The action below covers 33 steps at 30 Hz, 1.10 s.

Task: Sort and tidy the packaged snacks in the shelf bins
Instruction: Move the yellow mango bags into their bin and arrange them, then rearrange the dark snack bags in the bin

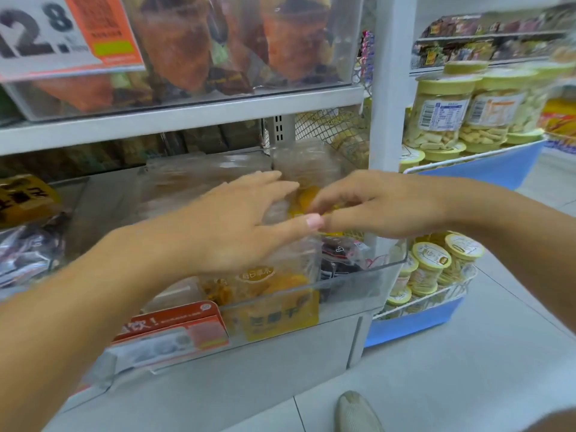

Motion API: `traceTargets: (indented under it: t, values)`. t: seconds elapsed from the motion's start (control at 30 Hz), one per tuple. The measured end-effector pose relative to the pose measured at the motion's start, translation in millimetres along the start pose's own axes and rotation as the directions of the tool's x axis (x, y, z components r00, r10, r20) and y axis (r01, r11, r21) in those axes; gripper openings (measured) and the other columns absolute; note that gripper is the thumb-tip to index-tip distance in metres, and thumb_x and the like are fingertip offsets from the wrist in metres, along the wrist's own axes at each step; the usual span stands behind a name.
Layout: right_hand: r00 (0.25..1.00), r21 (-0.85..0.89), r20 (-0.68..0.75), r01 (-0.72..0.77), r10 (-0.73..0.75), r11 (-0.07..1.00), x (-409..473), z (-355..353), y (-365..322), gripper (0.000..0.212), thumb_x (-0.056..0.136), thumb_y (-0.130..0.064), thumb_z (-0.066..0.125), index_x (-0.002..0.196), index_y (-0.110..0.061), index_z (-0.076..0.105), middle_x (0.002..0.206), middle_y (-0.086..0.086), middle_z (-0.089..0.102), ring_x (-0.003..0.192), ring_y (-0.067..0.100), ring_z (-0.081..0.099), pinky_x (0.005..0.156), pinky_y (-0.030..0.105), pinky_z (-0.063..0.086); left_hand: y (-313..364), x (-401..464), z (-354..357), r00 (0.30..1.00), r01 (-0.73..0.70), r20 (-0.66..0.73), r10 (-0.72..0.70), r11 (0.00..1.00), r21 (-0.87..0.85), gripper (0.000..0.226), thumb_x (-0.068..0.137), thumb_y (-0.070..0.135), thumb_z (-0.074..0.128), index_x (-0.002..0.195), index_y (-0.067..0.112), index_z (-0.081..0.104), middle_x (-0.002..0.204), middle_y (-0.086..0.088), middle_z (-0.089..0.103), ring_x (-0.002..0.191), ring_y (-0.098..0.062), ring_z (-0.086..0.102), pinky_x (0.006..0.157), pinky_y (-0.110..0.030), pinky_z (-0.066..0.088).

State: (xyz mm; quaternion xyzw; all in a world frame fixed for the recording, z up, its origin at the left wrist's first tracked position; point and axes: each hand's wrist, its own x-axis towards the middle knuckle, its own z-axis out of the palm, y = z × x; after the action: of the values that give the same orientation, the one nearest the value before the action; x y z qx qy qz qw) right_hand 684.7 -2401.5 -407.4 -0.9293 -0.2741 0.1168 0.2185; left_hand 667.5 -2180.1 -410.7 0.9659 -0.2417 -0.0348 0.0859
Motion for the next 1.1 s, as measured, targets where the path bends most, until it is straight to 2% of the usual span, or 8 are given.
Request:
traceTargets:
  t: [0.1, 0.23, 0.4, 0.5, 0.63, 0.73, 0.9, 1.1]
  values:
    - [0.955, -0.072, 0.279, -0.082, 0.099, 0.994, 9, 9, -3, 0.046, 0.084, -0.055, 0.057, 0.12, -0.027, 0.063, 0.105, -0.01, 0.065, 0.103, 0.016, 0.06, 0.097, 0.048, 0.05, 0, -5, 21, 0.998, -0.029, -0.044, 0.037, 0.986, 0.163, 0.079, 0.083, 0.085, 0.006, 0.154, 0.05, 0.014, 0.167, 0.011, 0.003, 0.154, -0.01, 0.002, 0.125, -0.045, 0.01]
    - [0.901, -0.042, 0.405, -0.154, 0.158, 0.987, 26, 16, -4, 0.069, 0.073, -0.05, 0.07, 0.137, -0.034, 0.05, 0.098, -0.021, 0.062, 0.096, 0.01, 0.058, 0.096, 0.051, 0.053, -1, -8, 20, 0.997, -0.071, -0.03, 0.078, 0.98, 0.186, 0.055, 0.097, 0.064, 0.015, 0.151, 0.057, 0.011, 0.166, 0.015, 0.001, 0.153, -0.01, -0.001, 0.124, -0.045, 0.005]
    - [0.923, -0.02, 0.361, -0.138, 0.136, 0.99, 21, 8, 2, 0.029, 0.079, -0.018, 0.076, 0.103, -0.032, 0.071, 0.093, 0.004, 0.069, 0.086, 0.025, 0.066, 0.086, 0.057, 0.054, -5, -13, 25, 0.97, -0.213, -0.091, 0.227, 0.966, 0.147, 0.055, 0.086, 0.077, 0.015, 0.131, 0.058, 0.039, 0.162, 0.013, 0.021, 0.15, -0.018, 0.02, 0.12, -0.052, 0.023]
    - [0.932, -0.094, 0.331, -0.124, 0.148, 0.988, 20, 8, 1, 0.019, 0.078, -0.027, 0.082, 0.094, -0.031, 0.072, 0.086, 0.003, 0.072, 0.073, 0.019, 0.069, 0.074, 0.047, 0.062, -6, -13, 21, 0.943, -0.264, -0.204, 0.261, 0.964, 0.012, 0.024, 0.089, 0.059, 0.043, 0.099, 0.043, 0.058, 0.143, 0.01, 0.043, 0.123, -0.017, 0.051, 0.103, -0.049, 0.043]
    - [0.937, -0.166, 0.281, -0.166, 0.208, 0.972, 26, 17, 1, 0.022, 0.077, -0.037, 0.084, 0.086, -0.022, 0.072, 0.08, 0.005, 0.072, 0.065, 0.018, 0.069, 0.064, 0.044, 0.063, -21, -22, 16, 0.974, -0.178, -0.133, 0.185, 0.982, 0.065, 0.014, 0.087, 0.041, 0.068, 0.078, 0.034, 0.061, 0.127, 0.015, 0.035, 0.11, -0.007, 0.041, 0.095, -0.036, 0.042]
    - [0.971, -0.209, 0.193, -0.098, 0.139, 0.973, 26, 21, 3, 0.016, 0.073, -0.044, 0.079, 0.076, -0.03, 0.072, 0.1, 0.008, 0.073, 0.098, 0.029, 0.07, 0.08, 0.053, 0.059, -25, -31, 17, 0.981, -0.142, -0.12, 0.152, 0.986, 0.088, 0.013, 0.09, 0.047, 0.062, 0.082, 0.038, 0.057, 0.132, 0.021, 0.031, 0.105, -0.003, 0.038, 0.087, -0.028, 0.033]
    - [0.996, -0.136, -0.088, -0.041, 0.029, 0.99, -2, 2, -9, 0.019, 0.085, -0.023, 0.077, 0.069, -0.028, 0.07, 0.115, -0.017, 0.066, 0.116, -0.002, 0.058, 0.092, 0.019, 0.044, -19, -36, 14, 0.971, -0.162, -0.18, 0.157, 0.987, -0.01, 0.021, 0.083, 0.064, 0.047, 0.087, 0.043, 0.049, 0.132, 0.025, 0.035, 0.102, -0.003, 0.047, 0.087, -0.029, 0.039]
    - [0.806, -0.247, -0.574, 0.0, -0.147, 0.969, -37, -9, -38, 0.011, 0.087, -0.023, 0.072, 0.077, -0.025, 0.068, 0.122, -0.019, 0.065, 0.11, 0.0, 0.058, 0.088, 0.012, 0.039, -17, -40, 15, 0.953, -0.201, -0.227, 0.2, 0.979, 0.02, 0.034, 0.081, 0.063, 0.057, 0.098, 0.036, 0.048, 0.124, 0.015, 0.047, 0.107, -0.01, 0.05, 0.09, -0.031, 0.042]
